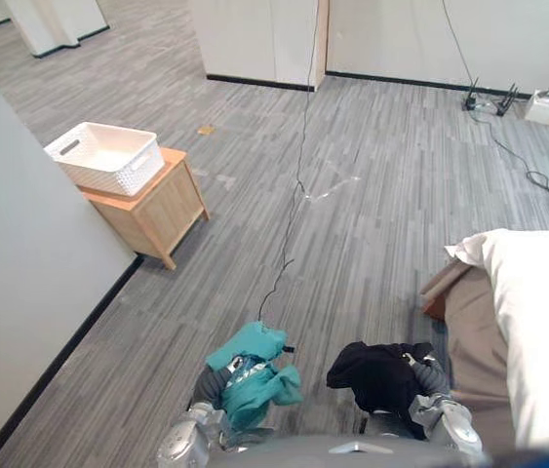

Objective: Tidy the bed and pick cloth on bed and put in laundry

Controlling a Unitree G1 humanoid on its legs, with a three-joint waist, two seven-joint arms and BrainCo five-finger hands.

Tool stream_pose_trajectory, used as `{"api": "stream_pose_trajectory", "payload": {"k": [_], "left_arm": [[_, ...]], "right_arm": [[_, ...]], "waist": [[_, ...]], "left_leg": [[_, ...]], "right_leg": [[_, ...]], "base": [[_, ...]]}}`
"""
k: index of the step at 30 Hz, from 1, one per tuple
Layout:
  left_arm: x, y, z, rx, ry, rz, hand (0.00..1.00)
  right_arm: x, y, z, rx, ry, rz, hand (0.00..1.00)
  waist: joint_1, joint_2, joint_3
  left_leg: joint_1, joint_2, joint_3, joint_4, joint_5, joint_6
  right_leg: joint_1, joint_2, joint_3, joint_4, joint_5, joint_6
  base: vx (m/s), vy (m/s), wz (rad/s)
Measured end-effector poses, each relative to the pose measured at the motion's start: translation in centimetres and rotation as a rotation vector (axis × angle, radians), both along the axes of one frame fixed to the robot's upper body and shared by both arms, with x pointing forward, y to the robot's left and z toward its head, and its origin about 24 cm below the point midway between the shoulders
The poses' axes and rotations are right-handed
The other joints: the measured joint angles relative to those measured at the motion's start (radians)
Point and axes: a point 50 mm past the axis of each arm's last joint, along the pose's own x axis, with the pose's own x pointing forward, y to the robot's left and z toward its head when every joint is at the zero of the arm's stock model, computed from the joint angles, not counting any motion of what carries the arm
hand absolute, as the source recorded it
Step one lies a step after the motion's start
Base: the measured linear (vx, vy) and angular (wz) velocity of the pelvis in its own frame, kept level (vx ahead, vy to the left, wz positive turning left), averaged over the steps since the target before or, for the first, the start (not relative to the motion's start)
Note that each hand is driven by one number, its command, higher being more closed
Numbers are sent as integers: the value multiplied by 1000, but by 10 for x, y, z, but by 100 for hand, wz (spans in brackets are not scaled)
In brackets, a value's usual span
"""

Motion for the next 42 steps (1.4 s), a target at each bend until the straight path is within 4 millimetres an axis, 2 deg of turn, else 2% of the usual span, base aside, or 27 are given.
{"api": "stream_pose_trajectory", "payload": {"k": [3,5,6,7,8,12,13,14,15,16,17,20,24,26,27,28,29,30,31,32,33,34,35,36,38,40,42], "left_arm": [[14,-2,7,-2,-42,-9,100],[23,-3,12,-3,-78,-16,100],[23,-2,13,-1,-81,-14,100],[23,2,14,9,-90,-4,100],[18,-5,11,-13,-80,4,100],[13,-17,13,-20,-99,-9,100],[9,-19,13,-32,-98,6,100],[2,-25,10,-64,-85,44,100],[-3,-26,9,-72,-90,63,100],[-6,-26,13,-65,-131,69,100],[-11,-26,11,-58,-134,71,100],[-24,-28,-3,-52,-16,132,100],[-22,-25,-3,-77,-22,184,100],[-16,-21,-1,-77,-32,191,100],[-16,-20,-1,-78,-33,192,100],[-13,-18,-2,-75,-26,185,100],[-11,-16,-3,-79,-19,182,100],[-8,-16,-3,-83,-21,183,100],[-2,-14,-1,-88,-34,186,100],[-1,-7,-1,-77,-40,198,100],[-3,-6,-2,-75,-29,196,100],[-13,-11,-7,-85,6,177,100],[-17,-4,-9,-61,27,172,100],[-17,-2,-9,-55,27,170,100],[-17,0,-9,-26,28,134,100],[-18,3,-9,-13,31,124,100],[-8,7,-5,5,11,123,100]], "right_arm": [[6,2,5,-5,-28,7,100],[7,1,11,7,-64,-30,100],[7,2,11,9,-70,-34,100],[7,2,14,13,-86,-42,100],[9,0,17,13,-103,-54,100],[18,-1,34,11,-199,-57,100],[20,1,38,17,-224,-40,100],[21,-1,41,27,-248,-30,100],[19,-1,41,58,-270,-27,100],[14,2,43,93,-311,-14,100],[13,6,47,89,-400,5,100],[20,15,70,7,-612,54,100],[19,14,68,-51,-616,132,100],[6,9,52,-75,-506,155,100],[4,9,50,-75,-488,159,100],[-1,7,44,-76,-446,167,100],[-2,6,43,-80,-440,163,100],[-1,6,43,-82,-440,161,100],[-2,7,44,-132,-446,168,100],[5,12,44,-112,-453,179,100],[4,15,44,-104,-455,174,100],[-8,10,45,-138,-467,163,100],[-8,11,42,-136,-457,152,100],[-8,11,42,-139,-457,156,100],[-7,6,43,-165,-449,193,100],[-9,4,40,-163,-425,205,100],[-13,5,35,-147,-388,211,100]], "waist": [[-22,18,19],[-16,-15,33],[-14,-25,37],[-14,-41,53],[-13,-6,57],[-9,12,61],[-8,15,65],[-6,67,55],[6,84,44],[8,50,39],[16,50,49],[13,39,46],[10,36,50],[5,39,51],[5,38,50],[5,34,48],[6,29,47],[6,27,40],[4,17,48],[30,-3,68],[35,-17,61],[36,23,27],[32,-20,10],[31,-28,8],[18,-34,10],[7,-29,13],[-6,-20,20]], "left_leg": [[26,54,-53,6,-9,-31],[66,66,-93,12,-56,-103],[75,66,-97,20,-70,-118],[101,84,-120,68,-138,-146],[109,134,-124,107,-174,-175],[58,193,-122,294,-148,-185],[-23,223,-124,497,-60,-172],[-125,301,-123,667,93,-146],[-162,344,-106,733,158,-134],[-216,355,-74,836,147,-141],[-262,355,-67,887,69,-149],[-302,254,5,645,-44,-191],[-291,149,35,164,10,-195],[-294,140,93,-72,164,-199],[-294,142,103,-81,186,-199],[-294,138,139,-66,260,-156],[-305,121,153,-42,276,-91],[-310,112,158,-24,270,-75],[-358,124,169,99,223,-31],[-418,133,208,238,161,-69],[-408,113,214,173,161,-82],[-387,109,203,41,199,-13],[-360,63,199,50,144,-28],[-353,47,193,50,136,-15],[-283,12,155,62,77,15],[-215,8,122,43,67,21],[-106,15,47,-17,67,21]], "right_leg": [[-51,52,-11,-250,57,9],[-58,48,68,-550,237,20],[-51,44,84,-584,260,25],[-32,34,80,-560,378,9],[-40,64,48,-474,314,-42],[-53,83,-9,-337,167,-93],[-22,107,-20,-360,138,-95],[60,151,-67,-434,140,-100],[73,153,-95,-415,113,-96],[81,111,-107,-374,65,-66],[110,116,-97,-364,36,-126],[168,113,-26,-440,40,-132],[238,100,28,-509,42,-132],[330,106,19,-617,41,-93],[348,106,17,-637,40,-84],[413,96,2,-700,47,-43],[433,76,-12,-716,45,-24],[434,64,-20,-722,46,-16],[460,57,-36,-764,102,37],[490,42,-25,-762,135,60],[496,26,-25,-752,131,66],[480,46,-29,-672,115,91],[456,-16,-26,-521,75,140],[421,-38,-23,-439,75,146],[250,-104,17,10,161,167],[201,-88,31,122,143,152],[102,-39,27,138,106,94]], "base": [[292,-125,57],[441,-236,66],[522,-354,65],[411,-329,49],[411,-329,44],[341,-292,22],[275,-334,-13],[277,-224,-21],[371,-91,-21],[439,19,-35],[428,-8,-50],[341,-44,-67],[311,81,-47],[414,179,-2],[537,253,13],[423,211,29],[655,313,35],[564,258,39],[610,309,17],[449,255,11],[381,255,1],[358,251,39],[381,232,52],[330,171,57],[519,168,49],[468,119,56],[499,28,81]]}}
